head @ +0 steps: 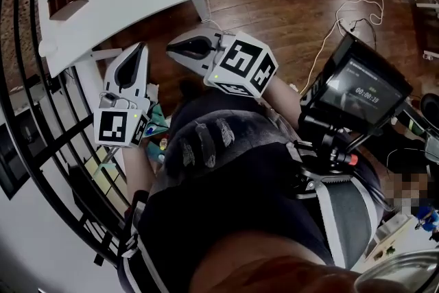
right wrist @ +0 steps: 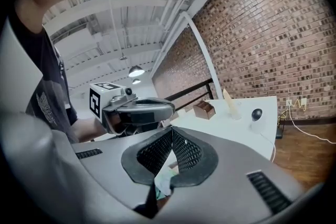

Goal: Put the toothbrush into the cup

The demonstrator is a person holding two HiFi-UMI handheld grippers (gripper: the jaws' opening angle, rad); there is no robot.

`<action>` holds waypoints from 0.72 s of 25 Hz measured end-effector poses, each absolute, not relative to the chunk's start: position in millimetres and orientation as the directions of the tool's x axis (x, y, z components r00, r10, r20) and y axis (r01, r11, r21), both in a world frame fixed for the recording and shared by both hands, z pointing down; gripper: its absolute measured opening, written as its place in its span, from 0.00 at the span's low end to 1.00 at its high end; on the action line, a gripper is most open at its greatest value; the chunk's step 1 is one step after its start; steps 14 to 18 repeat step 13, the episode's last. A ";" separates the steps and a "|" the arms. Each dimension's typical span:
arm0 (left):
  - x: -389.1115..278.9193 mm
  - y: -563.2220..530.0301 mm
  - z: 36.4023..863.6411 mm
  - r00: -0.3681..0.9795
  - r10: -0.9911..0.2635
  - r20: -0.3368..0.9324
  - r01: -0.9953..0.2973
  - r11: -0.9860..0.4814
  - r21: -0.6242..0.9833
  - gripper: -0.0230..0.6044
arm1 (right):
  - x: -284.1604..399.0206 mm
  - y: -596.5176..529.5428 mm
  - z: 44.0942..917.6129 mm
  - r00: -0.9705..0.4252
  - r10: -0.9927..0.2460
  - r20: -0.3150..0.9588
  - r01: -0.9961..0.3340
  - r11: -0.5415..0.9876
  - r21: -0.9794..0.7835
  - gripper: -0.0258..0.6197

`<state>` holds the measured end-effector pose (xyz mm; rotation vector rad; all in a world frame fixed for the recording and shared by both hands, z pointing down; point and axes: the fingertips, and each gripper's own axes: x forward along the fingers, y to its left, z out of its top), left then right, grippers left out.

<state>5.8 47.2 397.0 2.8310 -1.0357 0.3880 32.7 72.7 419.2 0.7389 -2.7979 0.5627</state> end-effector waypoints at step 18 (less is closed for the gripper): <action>-98.5 63.6 393.5 0.736 -0.649 0.194 -0.669 -0.742 0.055 0.03 | -64.1 92.6 407.8 -0.842 -0.436 0.318 -0.516 0.823 -0.237 0.04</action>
